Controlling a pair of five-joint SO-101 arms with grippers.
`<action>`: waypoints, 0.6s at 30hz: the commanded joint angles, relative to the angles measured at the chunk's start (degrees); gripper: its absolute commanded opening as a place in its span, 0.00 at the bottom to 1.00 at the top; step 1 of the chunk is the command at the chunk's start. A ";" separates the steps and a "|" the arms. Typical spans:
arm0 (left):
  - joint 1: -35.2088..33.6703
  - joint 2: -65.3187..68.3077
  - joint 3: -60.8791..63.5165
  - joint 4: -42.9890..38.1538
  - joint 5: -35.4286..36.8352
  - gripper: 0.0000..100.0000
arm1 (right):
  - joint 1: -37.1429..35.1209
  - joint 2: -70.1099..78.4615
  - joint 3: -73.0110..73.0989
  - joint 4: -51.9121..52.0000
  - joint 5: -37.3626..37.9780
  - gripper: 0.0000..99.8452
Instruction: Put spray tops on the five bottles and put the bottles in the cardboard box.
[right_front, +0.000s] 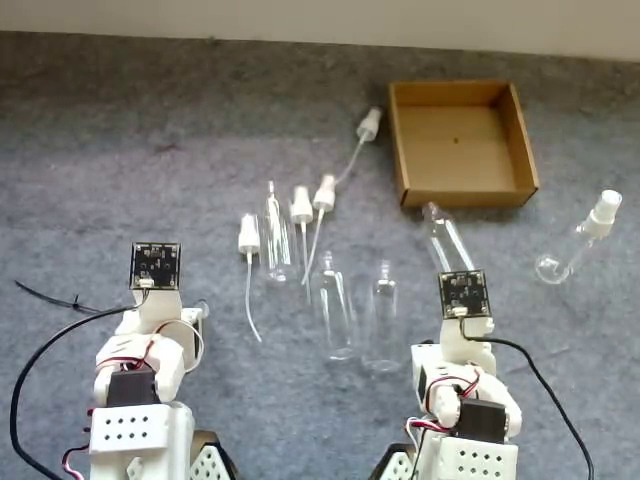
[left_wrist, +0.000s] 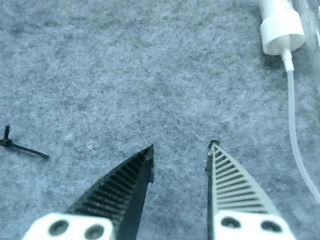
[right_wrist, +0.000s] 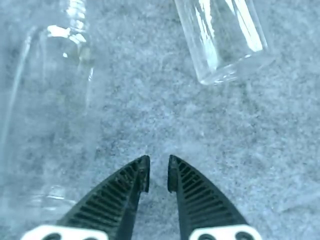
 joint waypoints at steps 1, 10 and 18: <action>-0.48 -0.57 1.45 0.18 0.53 0.17 | 0.48 -0.75 7.34 0.31 0.70 0.07; -0.48 -0.57 1.45 0.18 0.53 0.17 | 0.48 -0.75 7.34 0.31 0.70 0.07; -0.48 -0.57 1.45 0.18 0.53 0.17 | 0.48 -0.75 7.34 0.31 0.70 0.07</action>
